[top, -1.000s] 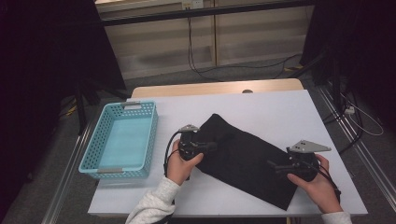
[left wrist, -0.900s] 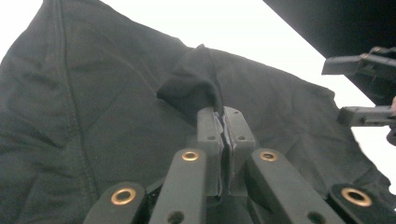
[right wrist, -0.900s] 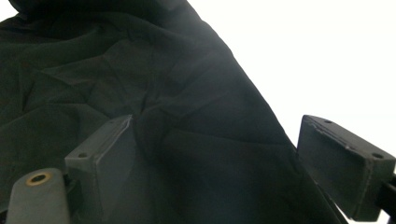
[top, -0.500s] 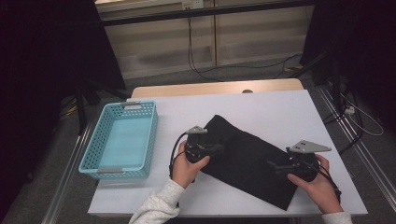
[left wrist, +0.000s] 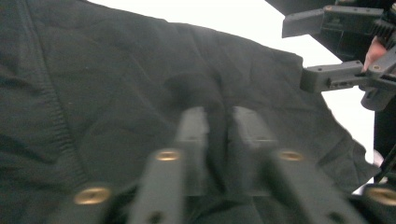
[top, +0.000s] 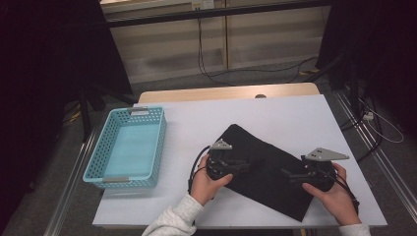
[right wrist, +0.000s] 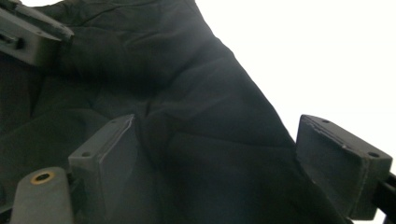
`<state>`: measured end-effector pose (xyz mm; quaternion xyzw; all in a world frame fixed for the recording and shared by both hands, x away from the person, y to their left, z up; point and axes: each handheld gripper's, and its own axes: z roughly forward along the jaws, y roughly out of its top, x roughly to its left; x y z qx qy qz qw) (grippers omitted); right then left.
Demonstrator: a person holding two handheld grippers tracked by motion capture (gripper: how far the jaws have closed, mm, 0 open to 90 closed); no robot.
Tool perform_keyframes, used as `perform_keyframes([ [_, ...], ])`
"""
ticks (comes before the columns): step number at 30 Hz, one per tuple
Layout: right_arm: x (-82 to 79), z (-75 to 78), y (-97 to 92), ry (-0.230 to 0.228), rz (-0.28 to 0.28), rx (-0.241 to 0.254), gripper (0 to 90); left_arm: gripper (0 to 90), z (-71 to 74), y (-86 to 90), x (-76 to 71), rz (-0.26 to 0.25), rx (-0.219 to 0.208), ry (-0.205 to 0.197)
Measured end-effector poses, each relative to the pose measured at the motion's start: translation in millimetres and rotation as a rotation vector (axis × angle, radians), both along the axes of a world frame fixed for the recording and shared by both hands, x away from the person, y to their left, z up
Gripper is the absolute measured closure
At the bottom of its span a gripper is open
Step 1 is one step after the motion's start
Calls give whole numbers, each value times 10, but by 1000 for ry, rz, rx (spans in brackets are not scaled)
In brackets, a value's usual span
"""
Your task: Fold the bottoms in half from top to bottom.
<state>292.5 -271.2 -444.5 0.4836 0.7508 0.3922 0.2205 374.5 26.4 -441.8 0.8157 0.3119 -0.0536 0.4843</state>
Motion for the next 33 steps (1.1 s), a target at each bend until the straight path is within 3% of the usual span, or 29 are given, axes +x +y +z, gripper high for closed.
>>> perform_keyframes([
  [2,15,6,48,0,9,-2,133,532,95,81,23,17,-17,-30],
  [4,35,10,81,-3,17,-3,134,442,140,148,37,35,-1,-63],
  [9,100,-3,201,0,49,-7,150,266,141,306,95,57,64,-98],
  [13,126,-10,294,1,85,-13,161,230,159,429,128,91,103,-102],
  [17,126,-1,345,-2,76,-11,146,208,162,537,163,119,157,-117],
  [26,106,44,452,-11,103,-3,154,195,176,710,218,160,180,-97],
  [33,120,-3,593,8,164,-4,317,176,160,805,225,182,200,-81],
])
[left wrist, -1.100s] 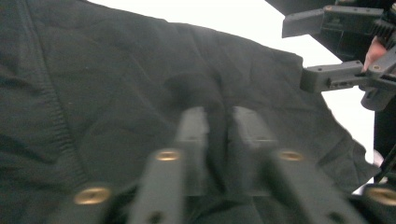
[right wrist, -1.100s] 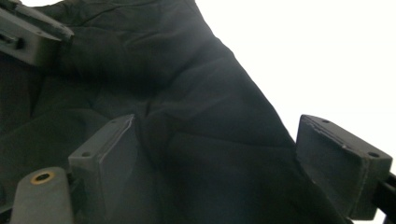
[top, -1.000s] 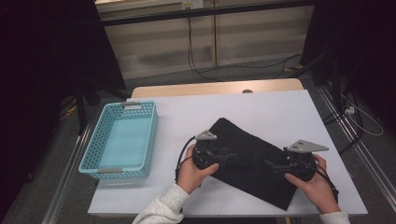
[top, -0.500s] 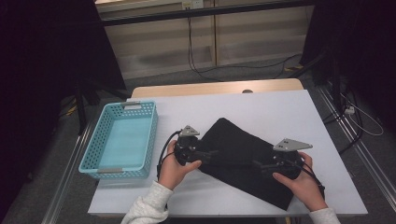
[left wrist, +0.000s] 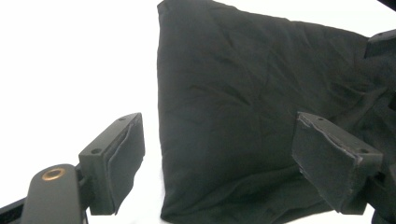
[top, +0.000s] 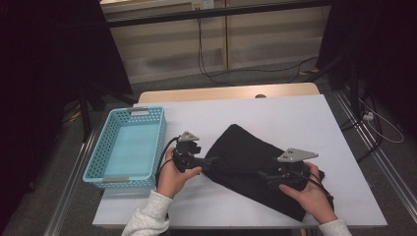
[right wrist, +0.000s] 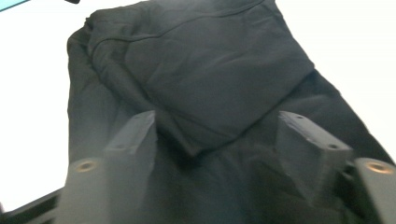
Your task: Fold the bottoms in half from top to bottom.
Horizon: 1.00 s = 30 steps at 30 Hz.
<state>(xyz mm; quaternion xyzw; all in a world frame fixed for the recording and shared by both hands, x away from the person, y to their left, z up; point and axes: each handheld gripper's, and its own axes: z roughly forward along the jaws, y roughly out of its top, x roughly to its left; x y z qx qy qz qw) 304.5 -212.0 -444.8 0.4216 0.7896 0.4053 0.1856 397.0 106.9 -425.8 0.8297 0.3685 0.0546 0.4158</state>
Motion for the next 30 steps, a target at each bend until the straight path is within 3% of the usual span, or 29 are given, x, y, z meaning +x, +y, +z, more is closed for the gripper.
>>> perform_keyframes([
  [10,23,-80,148,10,64,-15,467,151,-38,123,-1,32,24,15],
  [26,42,-160,178,15,84,-56,710,114,-71,177,19,56,43,15],
  [30,52,-166,173,4,91,-62,815,111,-70,192,19,58,43,16],
])
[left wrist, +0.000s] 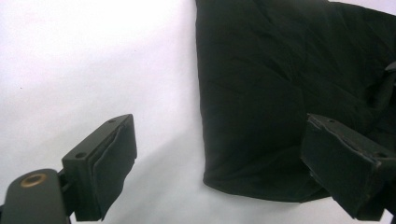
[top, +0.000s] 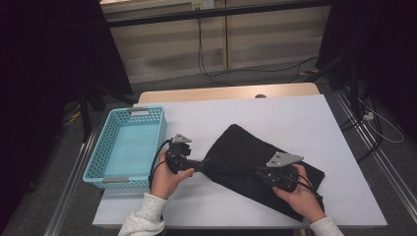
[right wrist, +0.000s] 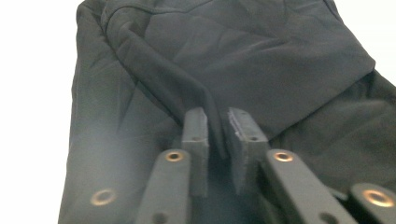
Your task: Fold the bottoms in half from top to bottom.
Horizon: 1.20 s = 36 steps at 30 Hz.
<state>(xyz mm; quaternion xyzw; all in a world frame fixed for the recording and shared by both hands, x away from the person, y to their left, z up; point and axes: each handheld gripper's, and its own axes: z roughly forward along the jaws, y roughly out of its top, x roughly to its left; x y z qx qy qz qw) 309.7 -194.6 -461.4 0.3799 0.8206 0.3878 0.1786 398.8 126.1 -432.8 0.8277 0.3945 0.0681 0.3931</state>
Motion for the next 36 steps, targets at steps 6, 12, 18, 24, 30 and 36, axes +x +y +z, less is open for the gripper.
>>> perform_keyframes([
  [6,3,39,-30,-19,9,22,887,112,7,6,-6,0,3,0],
  [12,-43,144,-68,-47,9,34,889,112,38,1,-22,-6,-2,-7],
  [18,-76,164,-126,-46,-3,53,891,109,27,-8,-28,-8,-9,1],
  [24,-95,191,-134,-53,0,52,891,108,27,-9,-27,-7,-6,3],
  [30,-110,158,-145,-43,3,51,891,108,12,-33,-28,-13,-14,12],
  [36,-132,203,-155,-60,7,65,891,107,21,-35,-20,-9,-35,4],
])
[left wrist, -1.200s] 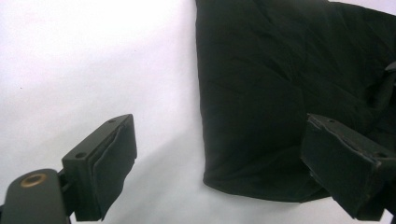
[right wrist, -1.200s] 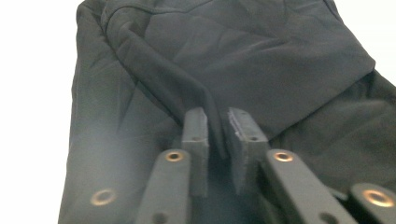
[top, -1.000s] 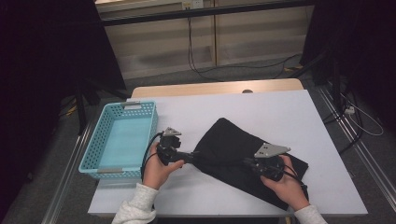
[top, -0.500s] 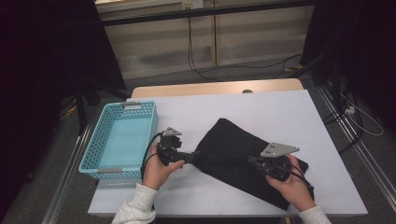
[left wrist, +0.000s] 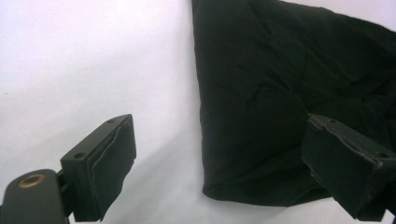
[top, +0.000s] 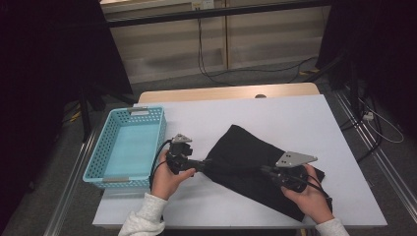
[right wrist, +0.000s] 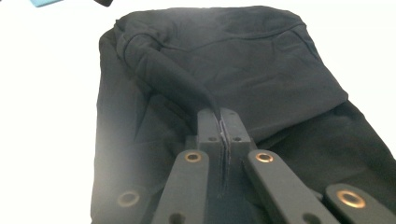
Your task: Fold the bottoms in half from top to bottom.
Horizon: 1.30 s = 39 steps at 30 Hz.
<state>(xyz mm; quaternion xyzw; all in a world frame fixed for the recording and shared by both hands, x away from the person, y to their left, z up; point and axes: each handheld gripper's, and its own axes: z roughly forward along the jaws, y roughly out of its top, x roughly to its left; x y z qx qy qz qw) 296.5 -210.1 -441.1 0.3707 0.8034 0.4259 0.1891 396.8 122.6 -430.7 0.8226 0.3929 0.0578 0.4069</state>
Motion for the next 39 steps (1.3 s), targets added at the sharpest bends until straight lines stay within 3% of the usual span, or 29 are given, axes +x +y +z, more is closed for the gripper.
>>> perform_keyframes([
  [5,-16,-40,-37,19,-2,13,891,108,0,-9,-2,-1,-9,-10],
  [9,-67,-40,-65,15,-16,11,891,110,-33,20,16,3,-1,9],
  [15,-101,-38,-96,12,-21,19,891,99,-4,6,12,-1,-9,-5],
  [23,-103,-50,-70,14,-12,6,891,86,-27,21,5,2,-8,17],
  [39,-112,-51,-78,15,-9,-6,891,85,29,12,-16,2,-16,1],
])
